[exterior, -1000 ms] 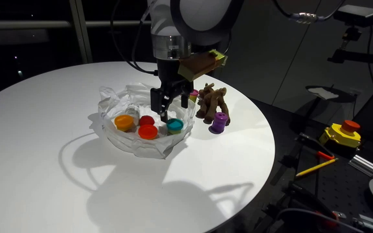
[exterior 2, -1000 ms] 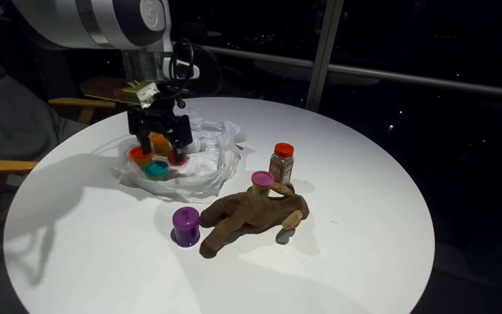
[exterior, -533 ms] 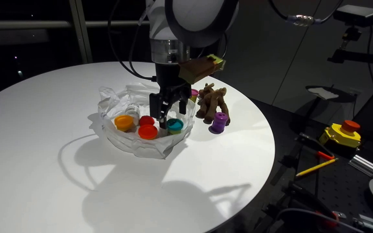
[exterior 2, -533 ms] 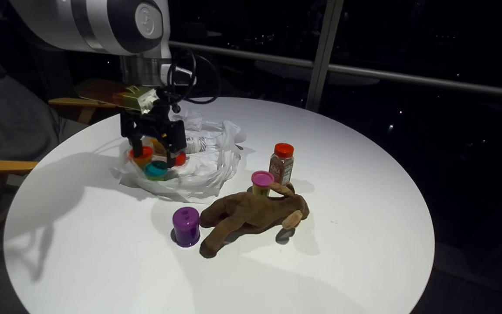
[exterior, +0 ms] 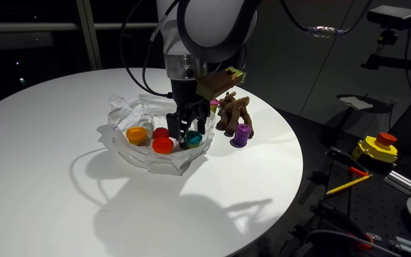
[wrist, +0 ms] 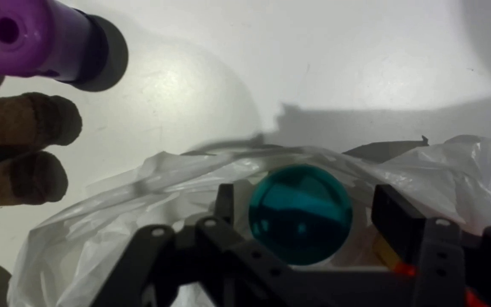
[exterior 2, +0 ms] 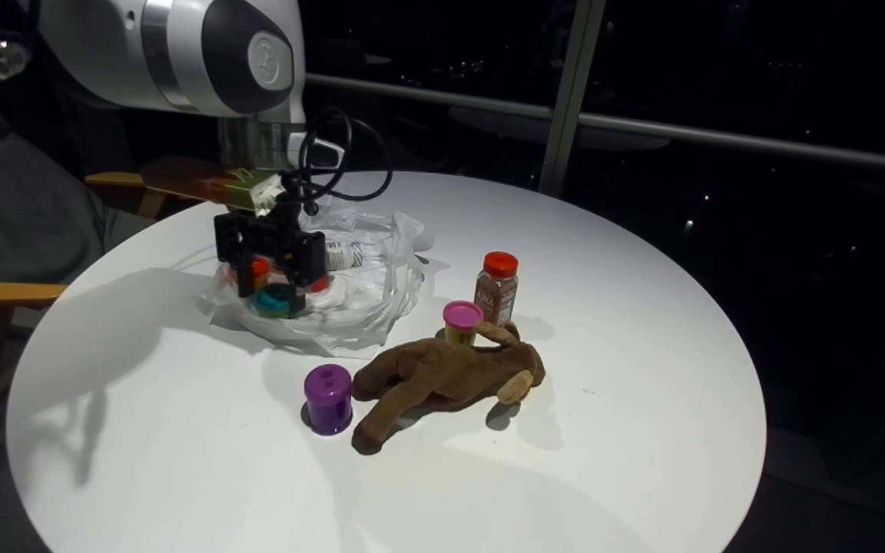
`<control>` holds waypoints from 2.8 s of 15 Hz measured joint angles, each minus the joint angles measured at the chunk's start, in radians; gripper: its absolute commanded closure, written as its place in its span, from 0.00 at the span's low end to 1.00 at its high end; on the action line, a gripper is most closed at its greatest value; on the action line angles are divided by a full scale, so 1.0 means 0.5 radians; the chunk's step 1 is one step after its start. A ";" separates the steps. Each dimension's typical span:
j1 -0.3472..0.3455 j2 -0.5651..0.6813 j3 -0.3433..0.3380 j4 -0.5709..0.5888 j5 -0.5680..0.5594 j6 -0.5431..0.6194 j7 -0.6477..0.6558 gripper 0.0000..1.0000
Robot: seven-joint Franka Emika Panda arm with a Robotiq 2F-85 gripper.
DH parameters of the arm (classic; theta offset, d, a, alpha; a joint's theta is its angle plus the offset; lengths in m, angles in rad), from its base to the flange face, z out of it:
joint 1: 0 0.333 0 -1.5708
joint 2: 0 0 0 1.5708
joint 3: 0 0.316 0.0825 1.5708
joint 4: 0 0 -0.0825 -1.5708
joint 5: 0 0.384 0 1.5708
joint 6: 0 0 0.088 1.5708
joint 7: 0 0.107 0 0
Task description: Remove all the objects from the plastic bag and put them on the table
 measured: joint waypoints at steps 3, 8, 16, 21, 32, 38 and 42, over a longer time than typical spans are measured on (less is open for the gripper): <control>0.000 0.000 0.000 0.000 0.000 -0.001 -0.001 0.70; 0.001 -0.069 -0.010 -0.016 0.000 0.000 0.035 0.72; 0.012 -0.654 -0.019 -0.407 -0.008 0.001 0.314 0.72; -0.003 -0.841 -0.019 -0.700 -0.009 0.012 0.362 0.72; -0.138 -0.500 -0.063 -0.780 0.095 0.235 0.317 0.72; -0.128 -0.428 -0.064 -0.783 0.142 0.393 0.275 0.01; -0.057 -0.528 -0.119 -0.856 0.068 0.608 0.365 0.00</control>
